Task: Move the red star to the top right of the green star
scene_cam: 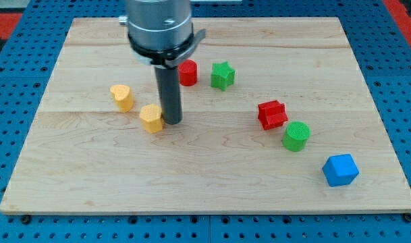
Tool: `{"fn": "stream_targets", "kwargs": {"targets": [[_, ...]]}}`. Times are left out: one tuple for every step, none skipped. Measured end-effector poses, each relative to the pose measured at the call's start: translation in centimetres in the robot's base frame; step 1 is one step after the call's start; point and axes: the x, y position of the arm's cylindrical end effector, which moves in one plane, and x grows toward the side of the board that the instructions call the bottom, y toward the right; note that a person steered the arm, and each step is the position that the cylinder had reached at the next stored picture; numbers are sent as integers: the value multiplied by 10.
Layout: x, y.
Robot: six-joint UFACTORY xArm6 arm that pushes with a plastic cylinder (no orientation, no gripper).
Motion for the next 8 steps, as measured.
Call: {"fn": "stream_targets", "kwargs": {"targets": [[14, 5], [24, 2], [13, -40], [7, -50], [7, 7], [15, 64], [27, 120], [31, 164]]}}
